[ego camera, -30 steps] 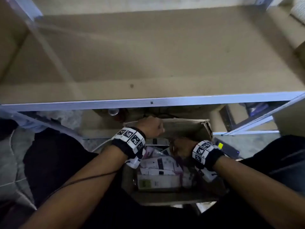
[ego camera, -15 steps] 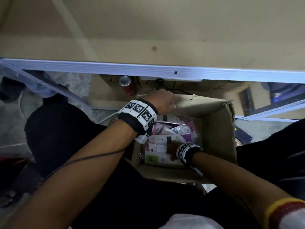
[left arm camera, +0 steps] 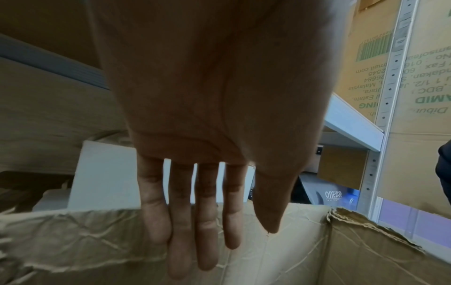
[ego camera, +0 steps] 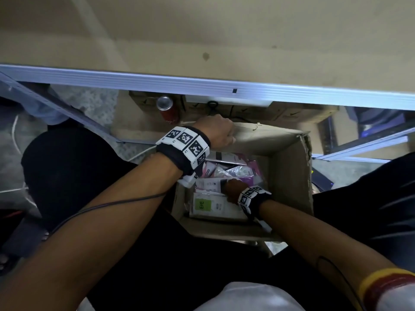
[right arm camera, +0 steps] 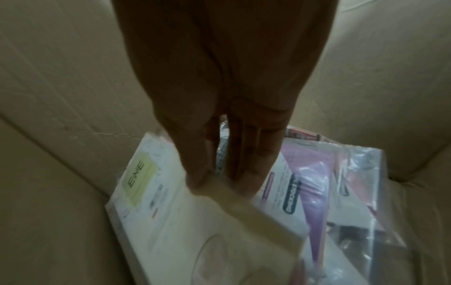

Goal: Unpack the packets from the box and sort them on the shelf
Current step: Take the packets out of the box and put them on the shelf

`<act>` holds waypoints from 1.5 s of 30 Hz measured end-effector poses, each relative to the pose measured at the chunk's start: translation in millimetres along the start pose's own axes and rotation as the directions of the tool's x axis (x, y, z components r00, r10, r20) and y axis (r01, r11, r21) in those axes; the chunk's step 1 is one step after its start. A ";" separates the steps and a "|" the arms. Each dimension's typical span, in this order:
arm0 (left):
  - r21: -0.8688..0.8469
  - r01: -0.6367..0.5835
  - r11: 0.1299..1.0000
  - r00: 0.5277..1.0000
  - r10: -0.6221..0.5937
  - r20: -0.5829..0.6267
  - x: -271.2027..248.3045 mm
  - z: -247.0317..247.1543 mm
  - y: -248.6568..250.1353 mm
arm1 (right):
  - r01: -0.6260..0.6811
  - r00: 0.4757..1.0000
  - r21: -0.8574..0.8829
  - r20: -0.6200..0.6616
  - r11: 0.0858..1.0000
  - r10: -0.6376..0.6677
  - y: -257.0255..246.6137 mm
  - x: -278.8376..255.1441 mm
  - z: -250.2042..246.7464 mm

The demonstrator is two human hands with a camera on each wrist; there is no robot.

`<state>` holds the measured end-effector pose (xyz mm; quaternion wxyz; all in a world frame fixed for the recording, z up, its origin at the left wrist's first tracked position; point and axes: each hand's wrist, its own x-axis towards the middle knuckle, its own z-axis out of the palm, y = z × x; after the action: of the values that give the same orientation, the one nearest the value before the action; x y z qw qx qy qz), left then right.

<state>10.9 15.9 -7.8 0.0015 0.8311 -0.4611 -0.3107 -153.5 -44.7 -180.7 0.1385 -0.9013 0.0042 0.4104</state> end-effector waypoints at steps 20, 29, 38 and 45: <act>0.013 0.146 0.989 0.987 -0.147 0.066 12.2 29.7 4.5 | -0.116 0.978 -0.017 -0.177 0.993 0.112 40.9 -71.4 -82.1; -0.008 0.233 0.972 0.972 -0.233 -0.030 5.4 53.3 -1.2 | -0.264 0.895 0.070 -0.355 0.962 0.271 64.8 -107.8 -134.1; 0.020 0.255 0.967 0.906 -0.246 0.344 15.9 160.3 25.9 | -0.126 0.814 0.134 -0.552 0.983 0.179 54.4 -120.9 -158.0; 0.028 0.305 0.952 0.868 -0.289 0.404 21.5 195.5 9.9 | -0.077 0.868 0.169 -0.473 0.983 0.149 57.7 -125.6 -152.9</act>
<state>-89.7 49.3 -173.8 -0.1260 0.8099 -0.3124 -0.4801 -130.8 -152.2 -6.3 0.1735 -0.9609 0.1212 0.1783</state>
